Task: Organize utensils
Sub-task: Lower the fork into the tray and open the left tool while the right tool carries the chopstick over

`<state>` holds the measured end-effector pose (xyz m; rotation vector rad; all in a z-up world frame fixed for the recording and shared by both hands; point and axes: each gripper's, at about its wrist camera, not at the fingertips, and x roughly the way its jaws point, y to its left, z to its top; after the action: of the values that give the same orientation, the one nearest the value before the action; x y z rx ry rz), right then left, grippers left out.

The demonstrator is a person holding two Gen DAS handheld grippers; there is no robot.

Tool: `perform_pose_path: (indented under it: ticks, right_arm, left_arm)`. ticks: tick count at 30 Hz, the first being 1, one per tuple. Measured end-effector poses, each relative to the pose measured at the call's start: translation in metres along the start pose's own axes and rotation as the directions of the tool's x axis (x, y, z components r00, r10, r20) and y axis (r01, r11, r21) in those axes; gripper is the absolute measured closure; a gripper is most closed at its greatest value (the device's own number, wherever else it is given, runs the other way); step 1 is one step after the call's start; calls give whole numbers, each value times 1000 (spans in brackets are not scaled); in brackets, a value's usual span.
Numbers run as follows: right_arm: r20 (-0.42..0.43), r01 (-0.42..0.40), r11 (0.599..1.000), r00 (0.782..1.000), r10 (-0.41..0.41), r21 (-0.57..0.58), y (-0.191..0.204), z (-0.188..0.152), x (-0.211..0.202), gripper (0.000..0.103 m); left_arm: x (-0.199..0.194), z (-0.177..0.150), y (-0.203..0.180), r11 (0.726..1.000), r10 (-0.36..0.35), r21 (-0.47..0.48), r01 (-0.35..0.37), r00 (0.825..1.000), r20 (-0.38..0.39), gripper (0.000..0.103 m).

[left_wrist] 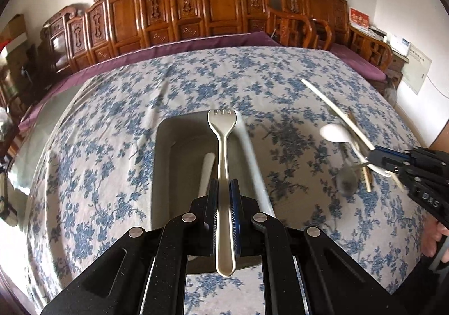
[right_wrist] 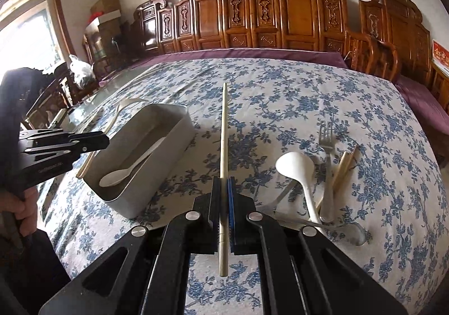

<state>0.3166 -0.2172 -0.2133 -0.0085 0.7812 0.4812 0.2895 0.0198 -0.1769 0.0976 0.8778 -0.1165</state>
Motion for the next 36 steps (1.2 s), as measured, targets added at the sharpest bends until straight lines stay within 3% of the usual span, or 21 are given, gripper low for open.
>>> perform_pose_path:
  ticks: [18, 25, 36]
  right_arm:
    - [-18, -54, 998, 998, 53, -37, 37, -2, 7, 97]
    - [-21, -71, 997, 997, 70, -37, 53, 2, 13, 97]
    - [-17, -119, 992, 993, 119, -29, 93, 27, 38, 97]
  left_arm:
    - [35, -7, 19, 999, 20, -48, -24, 997, -78, 94]
    - [29, -4, 30, 997, 32, -71, -37, 998, -58, 77]
    - [7, -1, 60, 992, 66, -111, -66, 998, -5, 67]
